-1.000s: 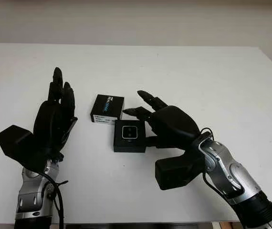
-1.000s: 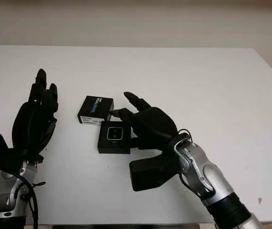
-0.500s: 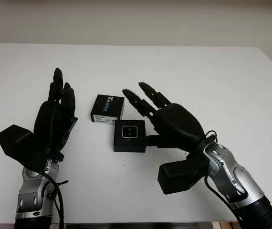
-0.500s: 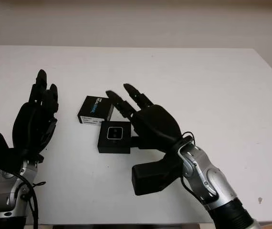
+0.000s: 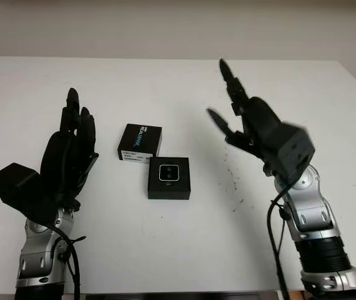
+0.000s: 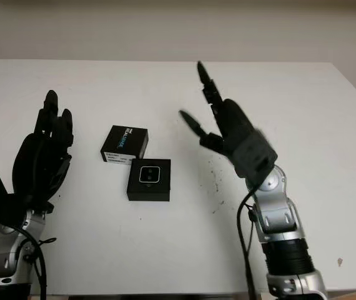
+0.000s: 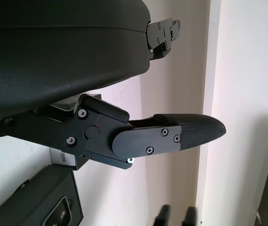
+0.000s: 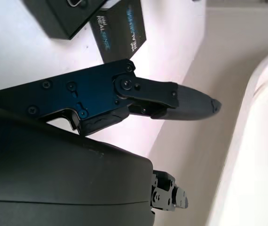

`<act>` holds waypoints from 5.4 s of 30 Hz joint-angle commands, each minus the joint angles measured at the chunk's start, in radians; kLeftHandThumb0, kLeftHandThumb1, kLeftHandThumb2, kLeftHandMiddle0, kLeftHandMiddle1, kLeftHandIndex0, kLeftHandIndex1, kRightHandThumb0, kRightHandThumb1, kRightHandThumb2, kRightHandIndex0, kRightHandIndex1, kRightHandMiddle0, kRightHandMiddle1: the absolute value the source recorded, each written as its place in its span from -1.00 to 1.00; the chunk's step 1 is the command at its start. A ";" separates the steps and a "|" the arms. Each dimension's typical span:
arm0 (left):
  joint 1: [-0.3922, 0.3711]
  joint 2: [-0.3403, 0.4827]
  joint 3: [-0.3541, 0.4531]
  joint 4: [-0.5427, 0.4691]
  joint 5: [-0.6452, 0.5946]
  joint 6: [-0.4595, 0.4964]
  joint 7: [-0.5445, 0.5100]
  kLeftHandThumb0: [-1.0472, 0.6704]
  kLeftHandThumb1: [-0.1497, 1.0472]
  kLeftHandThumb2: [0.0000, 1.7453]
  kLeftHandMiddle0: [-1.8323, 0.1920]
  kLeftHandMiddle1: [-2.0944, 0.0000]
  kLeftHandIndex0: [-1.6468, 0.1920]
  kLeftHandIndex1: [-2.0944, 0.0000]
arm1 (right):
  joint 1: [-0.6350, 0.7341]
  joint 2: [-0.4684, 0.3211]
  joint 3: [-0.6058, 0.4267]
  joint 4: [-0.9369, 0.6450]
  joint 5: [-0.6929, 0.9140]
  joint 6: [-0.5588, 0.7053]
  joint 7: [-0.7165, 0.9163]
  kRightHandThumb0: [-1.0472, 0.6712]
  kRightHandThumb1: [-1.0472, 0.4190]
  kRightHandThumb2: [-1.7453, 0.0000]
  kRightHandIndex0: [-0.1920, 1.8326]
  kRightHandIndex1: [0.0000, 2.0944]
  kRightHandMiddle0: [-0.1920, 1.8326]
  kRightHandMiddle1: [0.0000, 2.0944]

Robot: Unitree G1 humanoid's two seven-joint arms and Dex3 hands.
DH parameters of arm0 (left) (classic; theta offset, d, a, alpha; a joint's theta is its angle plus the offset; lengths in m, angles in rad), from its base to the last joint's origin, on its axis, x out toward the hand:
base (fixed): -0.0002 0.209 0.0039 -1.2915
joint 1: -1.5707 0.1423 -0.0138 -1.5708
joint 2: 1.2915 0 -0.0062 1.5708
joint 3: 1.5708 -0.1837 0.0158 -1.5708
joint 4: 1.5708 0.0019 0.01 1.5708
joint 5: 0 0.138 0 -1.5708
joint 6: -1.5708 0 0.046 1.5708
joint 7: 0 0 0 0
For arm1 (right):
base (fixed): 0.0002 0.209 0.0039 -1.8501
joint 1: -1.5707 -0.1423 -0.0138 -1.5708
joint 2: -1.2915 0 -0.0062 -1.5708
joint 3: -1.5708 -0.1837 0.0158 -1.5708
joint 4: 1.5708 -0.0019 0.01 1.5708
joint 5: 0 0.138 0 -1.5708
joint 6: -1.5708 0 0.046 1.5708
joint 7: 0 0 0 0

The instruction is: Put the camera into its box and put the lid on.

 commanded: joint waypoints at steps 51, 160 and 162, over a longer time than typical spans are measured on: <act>-0.893 0.347 -0.650 1.136 0.933 -0.543 -0.028 -0.44 0.59 -0.94 0.84 0.95 0.87 0.95 | 0.031 0.009 -0.059 0.071 0.119 0.079 -0.005 -0.54 -1.00 0.22 -1.00 -0.97 -0.99 -0.96; -0.568 0.356 -0.469 0.012 0.428 0.757 -0.555 -0.09 0.95 -0.94 0.50 -0.62 0.55 -0.49 | 0.106 0.093 0.055 0.055 -0.056 -0.094 -0.150 -0.66 -1.00 0.40 -0.91 -0.94 -0.88 -0.94; -0.564 0.342 -0.459 0.003 0.415 0.787 -0.529 -0.09 0.93 -0.94 0.47 -0.62 0.54 -0.48 | 0.108 0.094 0.057 0.053 -0.058 -0.092 -0.151 -0.66 -1.00 0.40 -0.91 -0.94 -0.88 -0.94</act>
